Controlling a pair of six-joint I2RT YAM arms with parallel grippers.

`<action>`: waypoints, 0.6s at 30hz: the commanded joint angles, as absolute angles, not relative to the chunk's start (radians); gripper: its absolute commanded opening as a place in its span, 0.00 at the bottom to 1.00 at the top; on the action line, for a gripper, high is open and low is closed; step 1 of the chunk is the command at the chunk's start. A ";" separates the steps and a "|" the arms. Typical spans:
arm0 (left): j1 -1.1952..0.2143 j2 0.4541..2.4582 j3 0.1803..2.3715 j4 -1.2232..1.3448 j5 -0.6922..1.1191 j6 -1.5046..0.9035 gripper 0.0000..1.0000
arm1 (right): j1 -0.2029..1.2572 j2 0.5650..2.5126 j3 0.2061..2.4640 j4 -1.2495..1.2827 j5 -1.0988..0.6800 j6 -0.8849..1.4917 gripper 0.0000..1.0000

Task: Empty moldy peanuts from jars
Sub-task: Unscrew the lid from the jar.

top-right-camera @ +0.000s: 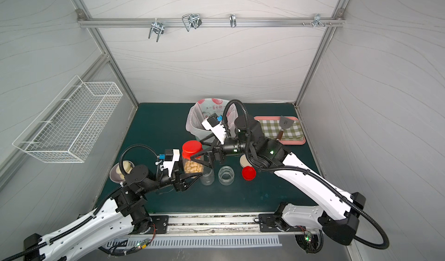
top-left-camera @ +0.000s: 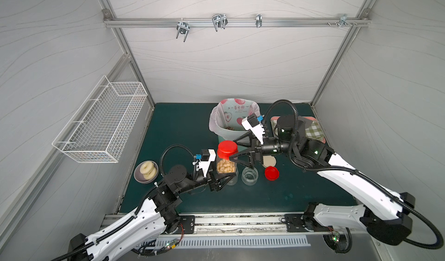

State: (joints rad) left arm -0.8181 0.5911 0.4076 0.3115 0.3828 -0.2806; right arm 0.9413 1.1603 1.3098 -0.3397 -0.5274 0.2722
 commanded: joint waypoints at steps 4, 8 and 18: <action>-0.818 0.570 0.429 0.347 0.337 -0.254 0.29 | 0.946 1.090 1.267 -0.409 -0.360 0.258 0.99; -0.819 0.561 0.427 0.329 0.301 -0.250 0.29 | 0.946 1.075 1.279 -0.464 -0.278 0.268 0.99; -0.819 0.570 0.430 0.258 0.119 -0.239 0.28 | 1.032 1.084 1.349 -0.544 0.045 0.317 0.87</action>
